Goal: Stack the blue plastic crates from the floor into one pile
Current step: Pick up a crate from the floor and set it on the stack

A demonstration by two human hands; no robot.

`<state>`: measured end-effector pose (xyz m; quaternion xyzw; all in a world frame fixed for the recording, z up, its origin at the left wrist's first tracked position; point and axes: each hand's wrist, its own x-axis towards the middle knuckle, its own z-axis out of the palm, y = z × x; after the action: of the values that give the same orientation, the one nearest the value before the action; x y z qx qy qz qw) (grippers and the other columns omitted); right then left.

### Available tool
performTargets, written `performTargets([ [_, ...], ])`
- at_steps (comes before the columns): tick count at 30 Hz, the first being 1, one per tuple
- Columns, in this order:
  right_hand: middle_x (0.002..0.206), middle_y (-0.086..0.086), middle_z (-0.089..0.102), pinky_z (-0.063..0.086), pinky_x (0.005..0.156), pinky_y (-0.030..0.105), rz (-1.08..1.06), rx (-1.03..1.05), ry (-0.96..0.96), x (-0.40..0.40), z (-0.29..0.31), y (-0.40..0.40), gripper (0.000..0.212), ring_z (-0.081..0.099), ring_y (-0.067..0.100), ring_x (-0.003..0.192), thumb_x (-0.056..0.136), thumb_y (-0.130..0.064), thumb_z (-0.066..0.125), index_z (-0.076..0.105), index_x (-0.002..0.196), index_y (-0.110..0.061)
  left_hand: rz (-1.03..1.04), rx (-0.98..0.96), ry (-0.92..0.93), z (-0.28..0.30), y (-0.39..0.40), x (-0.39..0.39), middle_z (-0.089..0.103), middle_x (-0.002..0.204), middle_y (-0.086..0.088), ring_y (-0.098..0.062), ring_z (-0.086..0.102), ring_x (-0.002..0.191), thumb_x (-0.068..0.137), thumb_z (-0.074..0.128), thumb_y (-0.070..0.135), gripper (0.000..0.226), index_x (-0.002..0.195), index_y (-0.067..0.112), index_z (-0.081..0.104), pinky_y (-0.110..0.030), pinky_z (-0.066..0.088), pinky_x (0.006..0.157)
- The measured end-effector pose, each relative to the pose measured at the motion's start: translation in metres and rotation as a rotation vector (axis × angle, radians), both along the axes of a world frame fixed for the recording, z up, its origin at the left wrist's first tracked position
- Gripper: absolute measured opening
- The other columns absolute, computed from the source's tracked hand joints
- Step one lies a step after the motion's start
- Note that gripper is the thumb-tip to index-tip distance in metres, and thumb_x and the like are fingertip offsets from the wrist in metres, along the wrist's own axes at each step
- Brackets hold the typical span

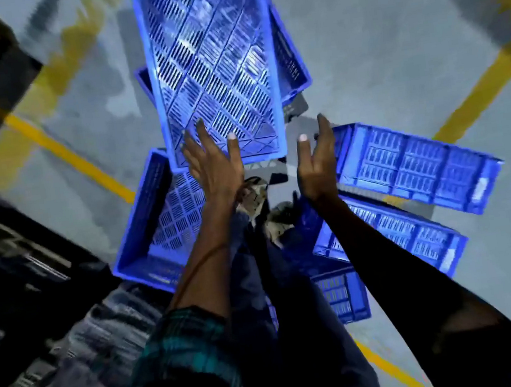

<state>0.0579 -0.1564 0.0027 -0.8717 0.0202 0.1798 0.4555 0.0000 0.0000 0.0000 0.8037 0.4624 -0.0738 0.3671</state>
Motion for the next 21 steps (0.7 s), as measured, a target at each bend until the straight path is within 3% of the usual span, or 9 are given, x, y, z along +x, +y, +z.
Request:
performTargets([
  [3, 0.157, 0.015, 0.031, 0.021, 0.107, 0.011, -0.046, -0.099, 0.154, -0.013, -0.047, 0.016, 0.061, 0.031, 0.024, 0.145, 0.102, -0.037, 0.039, 0.031, 0.151, -0.003, 0.14, -0.06, 0.147, -0.048, 0.019, -0.024, -0.001, 0.165, -0.012, -0.034, -0.003, 0.152, 0.098, 0.038, 0.056, 0.074, 0.158, 0.022, 0.01, -0.056, 0.01, 0.117],
  [5, 0.154, 0.023, 0.034, 0.018, 0.101, 0.004, -0.103, -0.125, 0.259, -0.025, -0.082, 0.023, 0.055, 0.032, 0.029, 0.145, 0.104, -0.027, 0.042, 0.034, 0.148, 0.005, 0.204, -0.087, 0.179, -0.082, 0.03, -0.042, -0.002, 0.165, -0.013, -0.034, -0.003, 0.152, 0.097, 0.04, 0.057, 0.081, 0.158, 0.016, 0.006, -0.056, 0.011, 0.117],
  [8, 0.146, 0.02, 0.045, 0.03, 0.108, 0.026, -0.264, -0.087, 0.435, -0.015, -0.118, 0.033, 0.048, 0.043, 0.029, 0.135, 0.106, -0.027, 0.04, 0.038, 0.144, 0.003, 0.323, -0.156, 0.182, -0.115, 0.049, -0.052, -0.006, 0.164, -0.015, -0.035, -0.003, 0.152, 0.094, 0.047, 0.058, 0.097, 0.156, 0.006, -0.006, -0.055, 0.012, 0.119],
  [10, 0.121, 0.007, 0.052, 0.043, 0.087, 0.03, -0.373, 0.001, 0.556, -0.011, -0.137, 0.038, 0.031, 0.054, 0.018, 0.102, 0.105, -0.033, 0.04, 0.039, 0.13, -0.014, 0.459, -0.253, 0.166, -0.135, 0.063, -0.057, -0.006, 0.165, -0.015, -0.034, -0.002, 0.152, 0.092, 0.053, 0.056, 0.103, 0.156, 0.005, -0.01, -0.052, 0.012, 0.119],
  [13, 0.127, 0.01, 0.05, 0.046, 0.095, 0.038, -0.478, 0.099, 0.664, -0.001, -0.152, 0.048, 0.044, 0.055, 0.027, 0.108, 0.103, -0.035, 0.045, 0.039, 0.142, -0.014, 0.687, -0.425, 0.049, -0.154, 0.085, -0.053, 0.014, 0.163, -0.013, -0.03, 0.018, 0.149, 0.092, 0.061, 0.046, 0.099, 0.156, 0.005, -0.002, -0.041, 0.025, 0.118],
  [15, 0.115, 0.007, 0.051, 0.046, 0.088, 0.04, -0.491, 0.129, 0.689, 0.005, -0.157, 0.053, 0.046, 0.053, 0.025, 0.101, 0.1, -0.034, 0.051, 0.041, 0.14, -0.014, 0.778, -0.531, -0.029, -0.164, 0.097, -0.05, 0.043, 0.139, -0.008, -0.03, 0.046, 0.129, 0.093, 0.063, 0.038, 0.077, 0.152, 0.008, 0.022, -0.039, 0.042, 0.101],
  [16, 0.112, 0.006, 0.051, 0.049, 0.088, 0.043, -0.501, 0.134, 0.7, 0.008, -0.158, 0.054, 0.045, 0.054, 0.025, 0.099, 0.099, -0.034, 0.054, 0.043, 0.138, -0.015, 0.794, -0.56, -0.046, -0.167, 0.1, -0.05, 0.048, 0.126, -0.006, -0.028, 0.052, 0.115, 0.093, 0.063, 0.036, 0.068, 0.146, 0.008, 0.031, -0.04, 0.045, 0.094],
  [19, 0.104, 0.005, 0.054, 0.051, 0.096, 0.049, -0.54, 0.101, 0.72, 0.014, -0.155, 0.054, 0.036, 0.055, 0.024, 0.092, 0.093, -0.038, 0.061, 0.048, 0.119, -0.016, 0.796, -0.569, -0.049, -0.166, 0.104, -0.053, 0.048, 0.112, -0.007, -0.025, 0.051, 0.096, 0.092, 0.065, 0.04, 0.059, 0.135, 0.008, 0.041, -0.039, 0.046, 0.082],
  [21, 0.099, 0.006, 0.053, 0.053, 0.092, 0.049, -0.555, 0.111, 0.683, 0.014, -0.147, 0.055, 0.031, 0.053, 0.022, 0.086, 0.092, -0.034, 0.063, 0.044, 0.11, -0.018, 0.767, -0.539, -0.048, -0.157, 0.101, -0.055, 0.046, 0.1, -0.005, -0.02, 0.048, 0.084, 0.09, 0.066, 0.04, 0.05, 0.121, 0.009, 0.043, -0.033, 0.042, 0.069],
])
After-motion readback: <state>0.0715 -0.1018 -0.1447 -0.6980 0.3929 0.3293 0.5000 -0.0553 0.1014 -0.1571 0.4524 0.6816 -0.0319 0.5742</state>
